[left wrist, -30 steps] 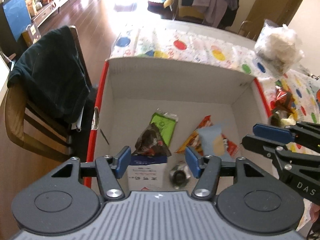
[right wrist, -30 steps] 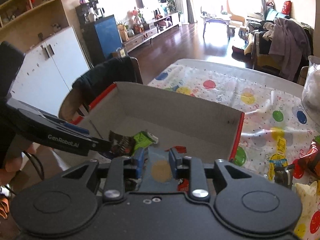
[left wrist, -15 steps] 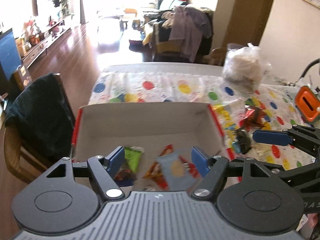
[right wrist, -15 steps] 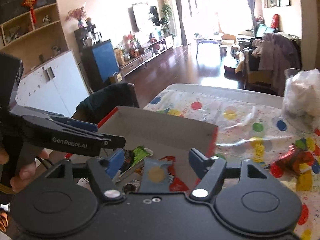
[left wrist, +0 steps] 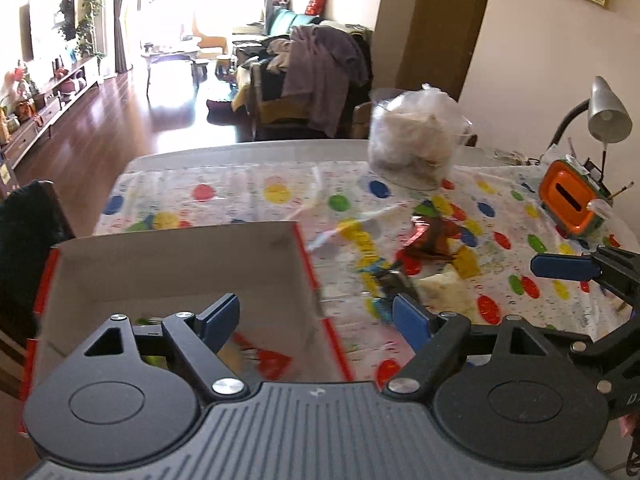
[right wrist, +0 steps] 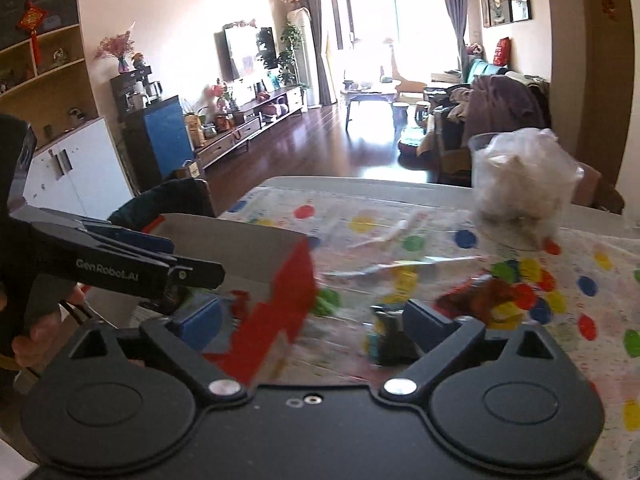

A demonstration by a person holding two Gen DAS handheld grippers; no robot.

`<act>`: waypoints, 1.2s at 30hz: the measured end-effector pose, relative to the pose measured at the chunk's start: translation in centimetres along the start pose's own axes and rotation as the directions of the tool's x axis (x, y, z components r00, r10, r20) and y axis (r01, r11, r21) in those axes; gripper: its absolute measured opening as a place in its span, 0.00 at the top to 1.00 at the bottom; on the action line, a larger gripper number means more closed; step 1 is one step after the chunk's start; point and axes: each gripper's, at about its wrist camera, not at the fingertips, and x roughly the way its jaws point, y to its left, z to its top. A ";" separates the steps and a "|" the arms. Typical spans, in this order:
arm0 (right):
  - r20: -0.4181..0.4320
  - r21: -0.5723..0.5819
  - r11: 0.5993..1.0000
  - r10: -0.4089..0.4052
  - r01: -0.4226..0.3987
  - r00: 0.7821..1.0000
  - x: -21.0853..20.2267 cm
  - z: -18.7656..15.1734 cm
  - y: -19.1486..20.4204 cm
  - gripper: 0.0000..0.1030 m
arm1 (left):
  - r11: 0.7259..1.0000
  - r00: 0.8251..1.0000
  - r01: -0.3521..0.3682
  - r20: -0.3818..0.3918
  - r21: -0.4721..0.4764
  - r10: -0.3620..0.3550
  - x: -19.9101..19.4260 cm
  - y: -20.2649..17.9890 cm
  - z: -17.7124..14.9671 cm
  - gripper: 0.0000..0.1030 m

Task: Organize snacks
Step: 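Withdraw both open tools from the shoebox back over the snack pile, then grasp the black-wrapped chocolate with the right tool while the left tool grasps the small teal candy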

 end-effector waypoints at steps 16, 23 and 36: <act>-0.081 -0.073 0.994 -0.089 0.083 0.993 1.1 -2.7 -10.9 0.00 | 0.996 0.997 -0.066 -0.037 -0.058 0.064 6.1 -8.5 -0.7 0.18; -0.113 -0.115 0.993 -0.047 0.034 0.992 3.7 -0.5 -14.0 0.00 | 0.989 0.991 -0.132 -0.021 -0.065 0.131 7.2 -10.6 -2.3 0.18; -0.317 -0.170 0.973 0.098 -0.158 0.944 13.6 -0.1 -10.5 0.22 | 0.978 0.978 -0.204 -0.046 -0.038 0.202 10.5 -12.6 -4.6 0.18</act>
